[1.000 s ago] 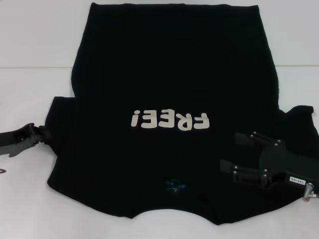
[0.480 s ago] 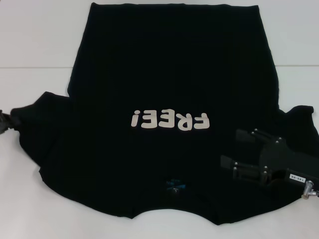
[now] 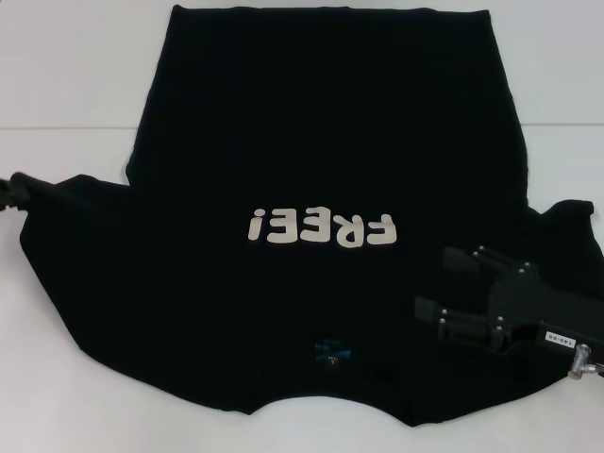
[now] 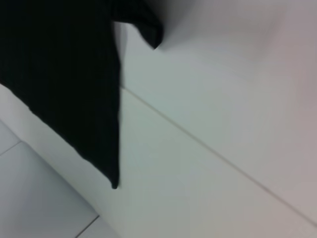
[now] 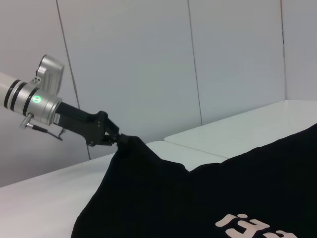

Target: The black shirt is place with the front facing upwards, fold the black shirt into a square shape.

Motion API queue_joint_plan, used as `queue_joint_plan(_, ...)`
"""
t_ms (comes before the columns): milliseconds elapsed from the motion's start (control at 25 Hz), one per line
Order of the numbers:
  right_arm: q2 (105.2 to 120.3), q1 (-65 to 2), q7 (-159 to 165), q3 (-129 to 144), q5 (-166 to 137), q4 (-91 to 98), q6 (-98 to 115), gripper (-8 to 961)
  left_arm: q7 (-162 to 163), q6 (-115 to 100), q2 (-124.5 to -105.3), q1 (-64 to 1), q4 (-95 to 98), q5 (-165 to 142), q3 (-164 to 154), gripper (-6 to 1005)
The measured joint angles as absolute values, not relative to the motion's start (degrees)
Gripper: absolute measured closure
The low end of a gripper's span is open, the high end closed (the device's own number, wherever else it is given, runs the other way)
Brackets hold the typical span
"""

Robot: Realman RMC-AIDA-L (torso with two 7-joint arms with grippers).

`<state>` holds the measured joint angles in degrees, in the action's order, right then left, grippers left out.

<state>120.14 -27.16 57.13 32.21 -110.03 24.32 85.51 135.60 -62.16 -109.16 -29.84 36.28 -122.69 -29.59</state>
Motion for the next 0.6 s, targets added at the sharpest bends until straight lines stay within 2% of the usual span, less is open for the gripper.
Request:
queue_joint_plan(240,120.14,-27.3,57.1,32.3,-110.0,24.0,85.5,38,136.7,-66.0,-109.25,-31.4,38.1,-122.6,-29.5,961)
queue_joint_plan(600,120.14,-27.5,57.1,32.3,-110.0,22.9,85.3,38,136.7,-73.1,-112.44,-35.6,39.8,-121.1,-30.6,955)
